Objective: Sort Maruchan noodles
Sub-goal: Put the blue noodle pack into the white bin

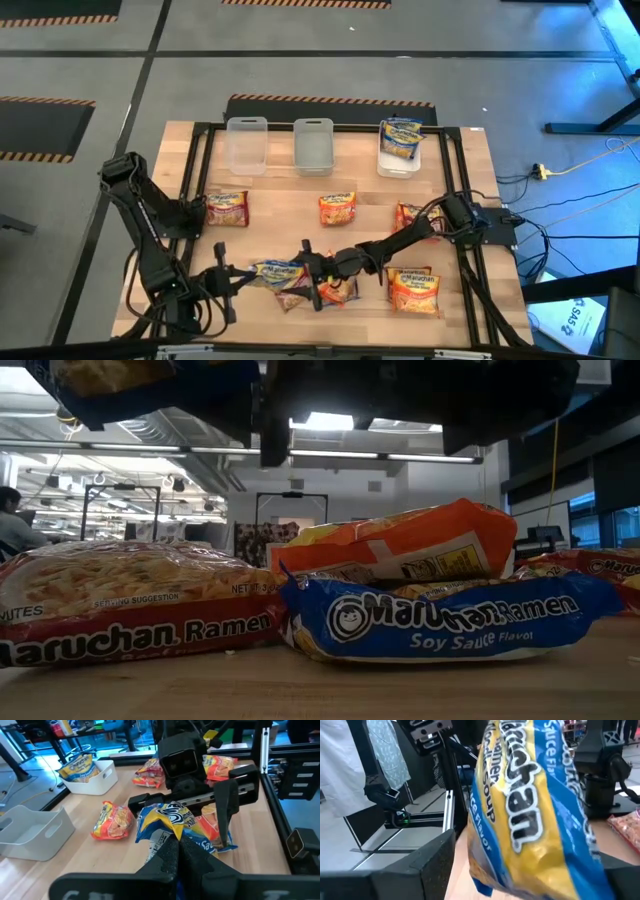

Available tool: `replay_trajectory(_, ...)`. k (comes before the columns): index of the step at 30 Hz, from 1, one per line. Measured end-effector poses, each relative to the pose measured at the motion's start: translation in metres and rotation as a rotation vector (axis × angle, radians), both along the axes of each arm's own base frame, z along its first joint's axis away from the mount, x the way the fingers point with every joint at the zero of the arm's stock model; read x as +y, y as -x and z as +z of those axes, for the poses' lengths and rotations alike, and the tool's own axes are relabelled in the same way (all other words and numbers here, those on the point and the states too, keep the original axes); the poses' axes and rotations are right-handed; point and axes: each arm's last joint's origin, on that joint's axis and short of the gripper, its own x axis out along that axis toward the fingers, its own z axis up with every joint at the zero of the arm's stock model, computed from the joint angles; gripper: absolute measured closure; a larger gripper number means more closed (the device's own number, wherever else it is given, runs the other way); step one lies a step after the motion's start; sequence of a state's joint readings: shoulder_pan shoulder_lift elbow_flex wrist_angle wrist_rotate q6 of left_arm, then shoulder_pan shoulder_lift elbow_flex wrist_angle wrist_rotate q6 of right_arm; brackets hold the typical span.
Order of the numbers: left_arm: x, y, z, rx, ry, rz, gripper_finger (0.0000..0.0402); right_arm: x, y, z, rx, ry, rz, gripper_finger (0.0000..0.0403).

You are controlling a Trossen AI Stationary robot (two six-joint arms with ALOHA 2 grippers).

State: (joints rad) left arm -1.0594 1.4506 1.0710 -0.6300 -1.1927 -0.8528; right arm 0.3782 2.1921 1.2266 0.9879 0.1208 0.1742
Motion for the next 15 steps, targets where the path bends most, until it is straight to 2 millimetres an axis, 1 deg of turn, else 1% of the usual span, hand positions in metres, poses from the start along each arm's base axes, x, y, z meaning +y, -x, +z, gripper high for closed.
replay_trajectory(2,0.001,-0.001,0.000,0.000,0.000,0.004,0.0401,0.000,0.000,0.000,0.000,0.006,0.000,0.0160)
replay_trajectory(4,0.001,-0.001,0.000,0.001,0.000,0.006,0.0401,0.000,0.000,0.000,-0.002,0.021,-0.001,0.0190)
replay_trajectory(10,0.002,-0.004,-0.001,0.020,0.010,0.003,0.0400,-0.001,0.000,-0.005,0.026,0.104,-0.028,0.0308)
replay_trajectory(11,0.003,-0.004,-0.001,0.025,0.014,0.002,0.0397,-0.001,0.000,-0.006,0.033,0.124,-0.027,0.0317)
replay_trajectory(15,0.003,-0.006,-0.002,0.066,0.023,-0.022,0.0374,-0.001,0.000,-0.012,0.086,0.174,-0.024,0.0317)
